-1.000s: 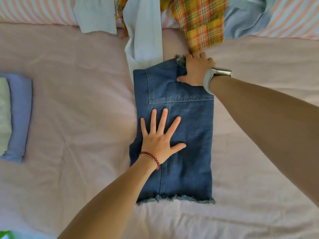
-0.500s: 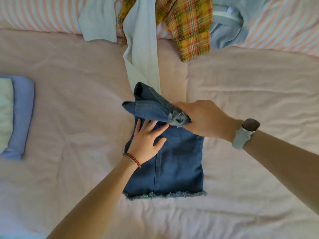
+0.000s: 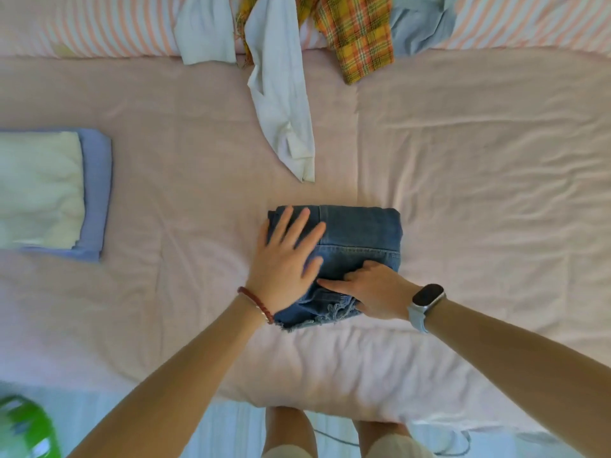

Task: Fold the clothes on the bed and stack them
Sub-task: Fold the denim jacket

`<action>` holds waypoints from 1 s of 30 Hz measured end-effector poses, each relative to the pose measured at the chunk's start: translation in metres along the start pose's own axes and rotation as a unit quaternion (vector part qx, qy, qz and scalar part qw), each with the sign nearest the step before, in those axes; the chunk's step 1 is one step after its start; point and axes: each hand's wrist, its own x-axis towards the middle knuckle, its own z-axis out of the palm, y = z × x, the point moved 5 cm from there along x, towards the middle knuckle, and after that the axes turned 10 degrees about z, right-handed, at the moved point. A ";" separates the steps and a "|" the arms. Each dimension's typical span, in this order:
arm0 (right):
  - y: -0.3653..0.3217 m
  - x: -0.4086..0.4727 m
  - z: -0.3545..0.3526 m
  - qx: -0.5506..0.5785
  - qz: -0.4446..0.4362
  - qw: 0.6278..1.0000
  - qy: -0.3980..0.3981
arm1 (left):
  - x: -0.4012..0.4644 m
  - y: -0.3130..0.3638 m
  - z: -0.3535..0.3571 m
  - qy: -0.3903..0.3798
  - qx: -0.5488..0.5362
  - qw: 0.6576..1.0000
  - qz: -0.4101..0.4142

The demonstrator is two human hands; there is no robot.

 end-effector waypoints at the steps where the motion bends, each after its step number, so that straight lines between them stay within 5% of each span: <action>1: 0.000 -0.004 0.002 -0.018 -0.005 1.000 0.001 | -0.005 0.006 0.013 -0.039 0.027 0.999 0.002; 6: -0.005 -0.029 0.023 -0.076 -0.001 0.994 -0.075 | -0.030 0.006 0.047 -0.093 0.064 0.994 -0.011; 9: 0.000 -0.033 -0.001 0.009 0.050 0.976 0.213 | -0.030 0.005 0.057 -0.098 0.063 0.993 -0.027; 11: 0.010 -0.029 -0.011 0.020 0.144 0.940 0.309 | -0.027 0.002 0.061 -0.093 0.060 0.993 -0.031; 15: 0.026 -0.012 0.024 -0.037 0.169 0.950 0.260 | -0.033 -0.005 0.066 -0.071 0.076 0.995 0.005; 23: 0.058 0.012 0.075 -0.077 0.110 0.939 0.318 | -0.035 -0.020 0.094 -0.053 0.087 0.994 0.048; 28: 0.059 0.011 0.070 -0.029 0.110 0.950 0.290 | -0.032 -0.021 0.092 -0.076 0.076 0.993 0.042; 30: 0.054 0.006 0.062 0.012 0.105 0.955 0.275 | -0.032 -0.017 0.081 -0.026 0.000 0.999 0.020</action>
